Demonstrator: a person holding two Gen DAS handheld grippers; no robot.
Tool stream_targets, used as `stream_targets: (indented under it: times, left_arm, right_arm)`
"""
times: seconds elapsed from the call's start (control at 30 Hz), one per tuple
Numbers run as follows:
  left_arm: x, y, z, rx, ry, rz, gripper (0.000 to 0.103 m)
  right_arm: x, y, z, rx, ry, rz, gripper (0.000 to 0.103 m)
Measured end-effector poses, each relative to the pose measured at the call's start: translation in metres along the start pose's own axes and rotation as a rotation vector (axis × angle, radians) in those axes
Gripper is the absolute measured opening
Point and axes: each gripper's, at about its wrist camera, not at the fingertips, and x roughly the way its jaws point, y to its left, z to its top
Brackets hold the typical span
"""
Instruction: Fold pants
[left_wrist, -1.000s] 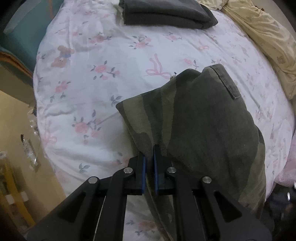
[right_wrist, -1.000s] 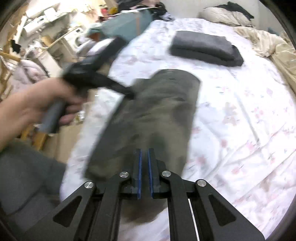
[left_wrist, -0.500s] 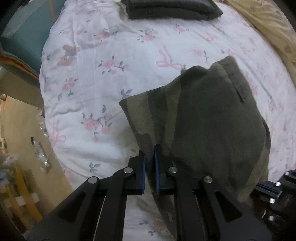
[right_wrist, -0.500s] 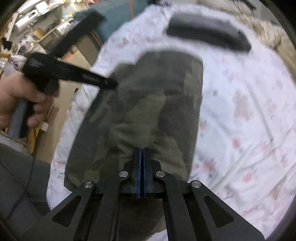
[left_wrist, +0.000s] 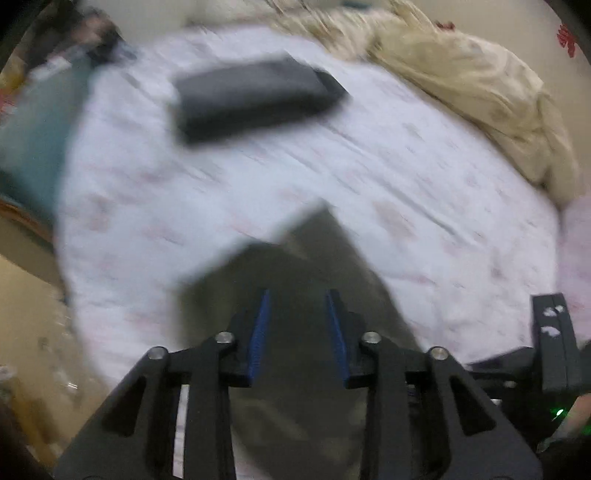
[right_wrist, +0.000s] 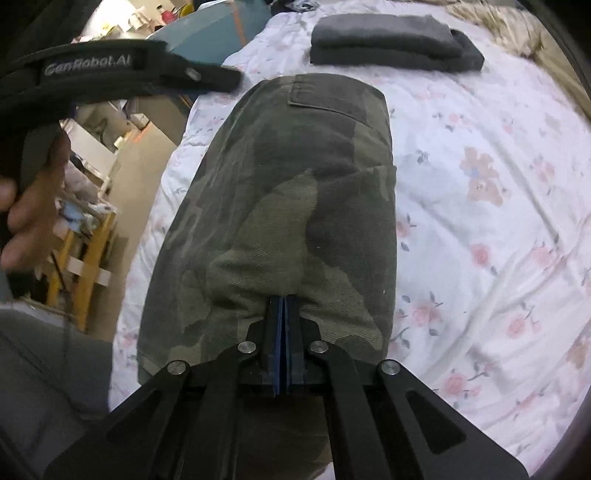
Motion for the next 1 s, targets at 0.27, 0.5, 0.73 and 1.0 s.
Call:
stream_targets:
  times: [0.27, 0.5, 0.73, 1.0]
  left_arm:
    - [0.053, -0.008, 0.011, 0.057, 0.070, 0.033, 0.007]
    - [0.078, -0.031, 0.008, 0.183, 0.110, 0.148, 0.006]
    - [0.096, -0.037, 0.004, 0.200, 0.135, 0.260, 0.003]
    - [0.022, -0.010, 0.002, 0.026, 0.031, 0.149, 0.051]
  right_arm:
    - [-0.018, 0.001, -0.009, -0.002, 0.029, 0.035, 0.000]
    - [-0.003, 0.012, -0.036, -0.064, 0.067, -0.039, 0.000]
    - [0.020, 0.011, -0.029, -0.031, 0.100, 0.006, 0.000]
    - [-0.058, -0.055, -0.071, 0.395, -0.119, 0.255, 0.098]
